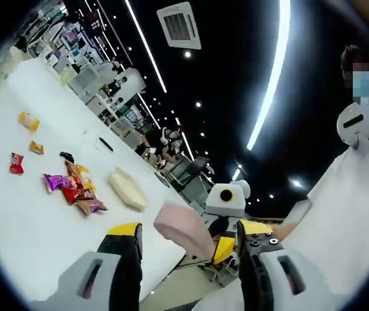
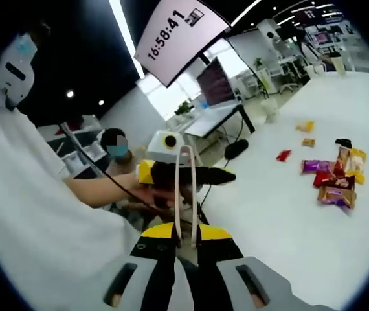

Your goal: Place the target food into the container with the food tongs after gripping and lifting it, then release it inside without dropping or visibly crushing the food.

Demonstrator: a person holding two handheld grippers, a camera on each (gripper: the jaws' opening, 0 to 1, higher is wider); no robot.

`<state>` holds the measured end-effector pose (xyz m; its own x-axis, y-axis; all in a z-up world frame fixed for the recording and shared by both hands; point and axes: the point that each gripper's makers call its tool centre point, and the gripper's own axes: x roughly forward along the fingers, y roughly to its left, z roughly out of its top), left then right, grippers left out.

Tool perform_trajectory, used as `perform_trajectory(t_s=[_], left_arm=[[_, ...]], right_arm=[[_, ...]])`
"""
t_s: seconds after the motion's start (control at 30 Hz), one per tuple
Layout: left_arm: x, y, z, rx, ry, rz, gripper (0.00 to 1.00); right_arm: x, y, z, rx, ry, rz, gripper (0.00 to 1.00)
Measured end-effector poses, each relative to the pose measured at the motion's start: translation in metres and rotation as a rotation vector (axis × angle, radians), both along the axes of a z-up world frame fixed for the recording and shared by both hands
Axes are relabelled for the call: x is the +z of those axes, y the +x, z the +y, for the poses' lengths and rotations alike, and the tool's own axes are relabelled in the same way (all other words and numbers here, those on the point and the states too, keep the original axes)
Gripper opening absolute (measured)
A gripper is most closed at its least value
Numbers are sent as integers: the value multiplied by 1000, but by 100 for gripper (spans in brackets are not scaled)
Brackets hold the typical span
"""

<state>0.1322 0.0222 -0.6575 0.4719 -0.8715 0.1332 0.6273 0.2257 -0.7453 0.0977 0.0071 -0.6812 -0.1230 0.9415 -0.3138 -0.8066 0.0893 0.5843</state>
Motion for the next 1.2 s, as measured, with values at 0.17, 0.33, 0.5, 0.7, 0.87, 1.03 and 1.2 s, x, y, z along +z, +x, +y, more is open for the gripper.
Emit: perform_trajectory(t_s=[0.17, 0.33, 0.5, 0.7, 0.87, 1.03, 1.2], left_arm=[[-4, -3, -7, -32, 21, -21, 46], [1, -9, -10, -73, -13, -22, 20], [12, -5, -7, -44, -70, -18, 18], [21, -4, -10, -19, -75, -45, 20], [34, 9, -3, 65, -124, -79, 21], [36, 20, 4, 101, -161, -61, 22], [30, 22, -2, 106, -128, -54, 22]], right_arm=[[2, -3, 5, 44, 6, 20, 10], [2, -1, 6, 60, 5, 39, 11], [11, 5, 6, -1, 82, 139, 19], [17, 11, 0, -99, 180, 225, 26], [20, 17, -12, -154, 226, 271, 30], [19, 21, -11, -197, 220, 253, 45], [31, 44, -7, -282, 304, 229, 33]])
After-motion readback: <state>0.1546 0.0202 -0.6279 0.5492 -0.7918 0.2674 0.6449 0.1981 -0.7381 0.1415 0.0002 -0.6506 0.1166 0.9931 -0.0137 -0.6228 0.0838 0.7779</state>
